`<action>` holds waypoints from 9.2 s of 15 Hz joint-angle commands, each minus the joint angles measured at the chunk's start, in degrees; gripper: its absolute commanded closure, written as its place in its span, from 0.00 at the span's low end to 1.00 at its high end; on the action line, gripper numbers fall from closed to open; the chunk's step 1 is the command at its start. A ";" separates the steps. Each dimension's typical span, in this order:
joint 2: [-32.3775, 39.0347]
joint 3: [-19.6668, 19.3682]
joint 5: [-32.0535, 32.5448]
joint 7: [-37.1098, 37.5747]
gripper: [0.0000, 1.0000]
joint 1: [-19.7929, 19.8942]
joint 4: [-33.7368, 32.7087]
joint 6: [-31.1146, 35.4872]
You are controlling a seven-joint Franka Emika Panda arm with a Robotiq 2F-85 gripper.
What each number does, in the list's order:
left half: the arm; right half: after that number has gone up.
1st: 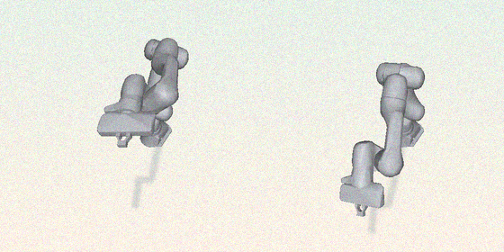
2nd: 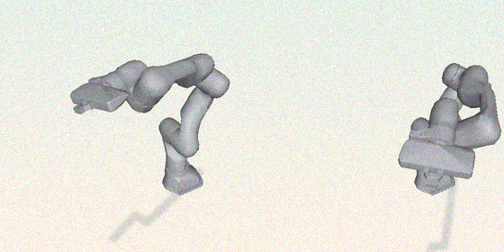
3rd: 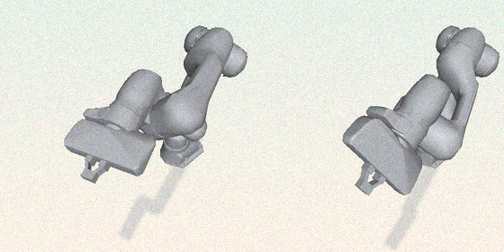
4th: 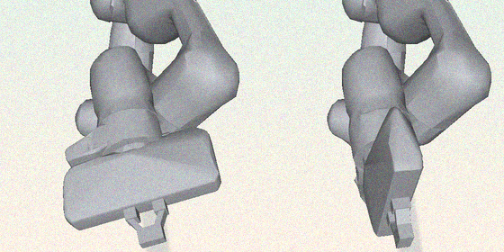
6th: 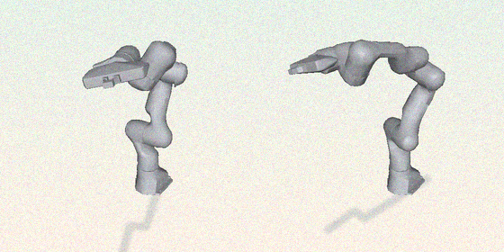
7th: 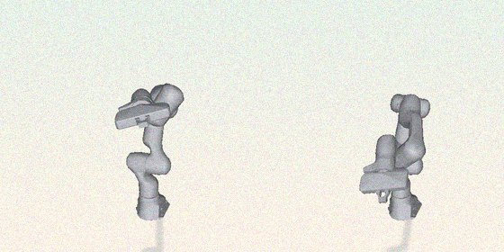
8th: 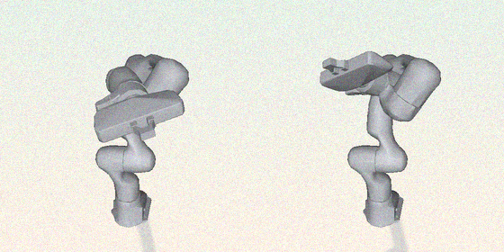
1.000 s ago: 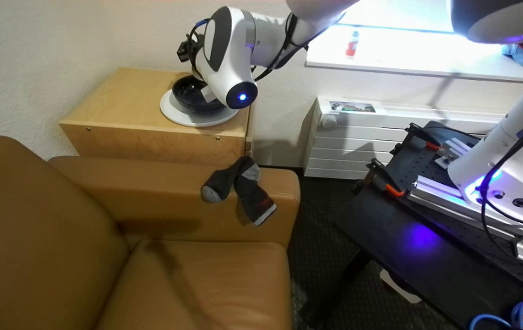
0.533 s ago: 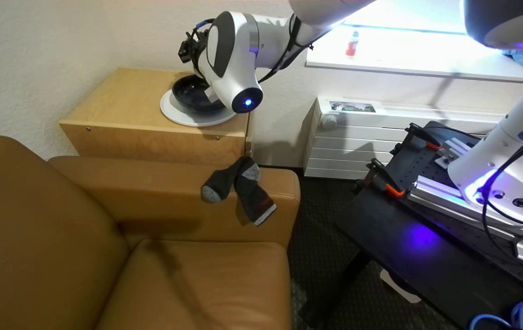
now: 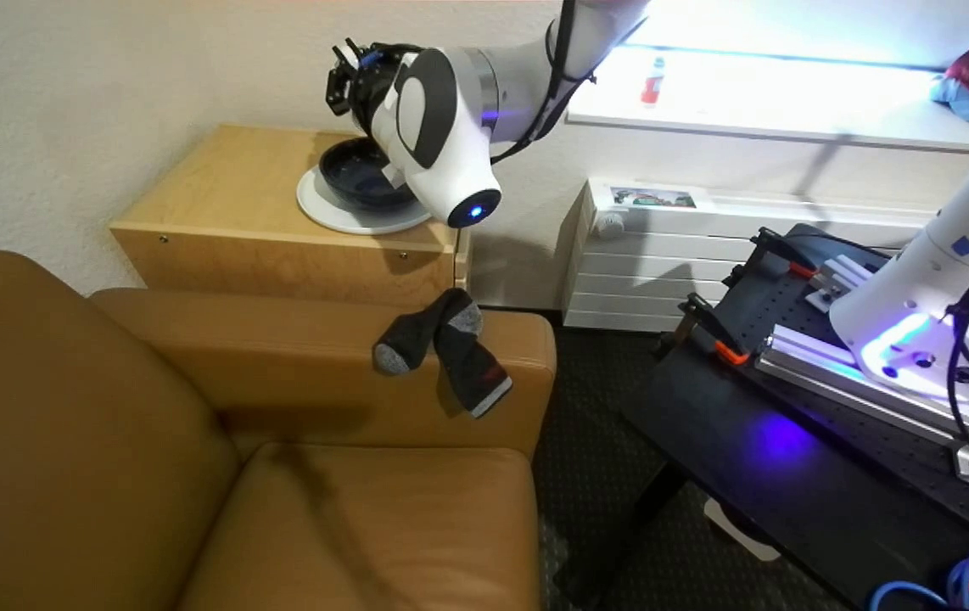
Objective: Move the airpod case from the bowl to the windowsill then put the lemon in the bowl
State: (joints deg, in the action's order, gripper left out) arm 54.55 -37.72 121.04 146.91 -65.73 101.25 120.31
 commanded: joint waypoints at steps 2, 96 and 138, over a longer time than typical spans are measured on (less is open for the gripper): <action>-11.15 17.96 8.68 -6.45 0.95 15.45 4.00 -9.70; 3.42 80.75 -72.57 -26.60 0.95 101.99 -11.77 33.46; -11.21 40.12 -139.23 -67.53 0.00 66.43 -2.93 43.88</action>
State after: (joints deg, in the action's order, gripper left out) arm 48.64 1.79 -15.65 83.44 0.15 90.06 159.47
